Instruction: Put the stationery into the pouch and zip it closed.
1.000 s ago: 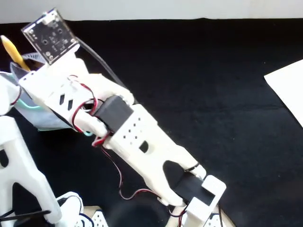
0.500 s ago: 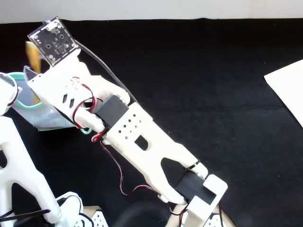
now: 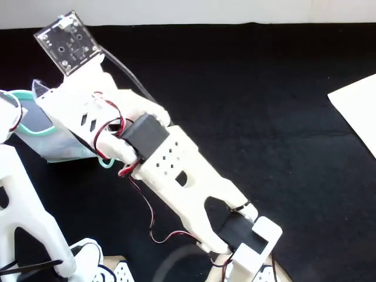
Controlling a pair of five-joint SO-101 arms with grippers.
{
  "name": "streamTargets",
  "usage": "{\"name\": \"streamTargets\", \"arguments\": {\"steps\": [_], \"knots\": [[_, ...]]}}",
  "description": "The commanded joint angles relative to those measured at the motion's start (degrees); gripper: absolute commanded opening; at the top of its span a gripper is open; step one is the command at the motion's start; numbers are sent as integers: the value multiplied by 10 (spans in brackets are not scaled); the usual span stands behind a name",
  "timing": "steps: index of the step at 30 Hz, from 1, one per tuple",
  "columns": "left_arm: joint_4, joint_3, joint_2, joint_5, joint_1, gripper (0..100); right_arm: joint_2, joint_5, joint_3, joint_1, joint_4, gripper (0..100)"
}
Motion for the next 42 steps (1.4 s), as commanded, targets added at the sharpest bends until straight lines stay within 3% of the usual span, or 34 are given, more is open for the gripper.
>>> {"name": "streamTargets", "arguments": {"steps": [1, 9, 16, 21, 29, 36, 42], "knots": [[-6, 2, 22, -1, -8, 7, -8, 3, -81, 24, 65, 276], [2, 3, 22, -1, -8, 7, -8, 10, -130, 61, 220, 276], [2, 3, 22, -1, -8, 7, -2, 115, -124, 73, 393, 262], [2, 3, 22, -1, -6, 7, 32, 141, -80, 74, 455, 259], [2, 3, 22, -2, -7, 7, 73, 146, 44, 87, 429, 226], [-1, 3, 22, -20, -6, 7, 45, 47, 162, 102, 349, 219], [-2, 3, 22, -25, -7, 7, -25, -36, 315, 71, 229, 211]]}}
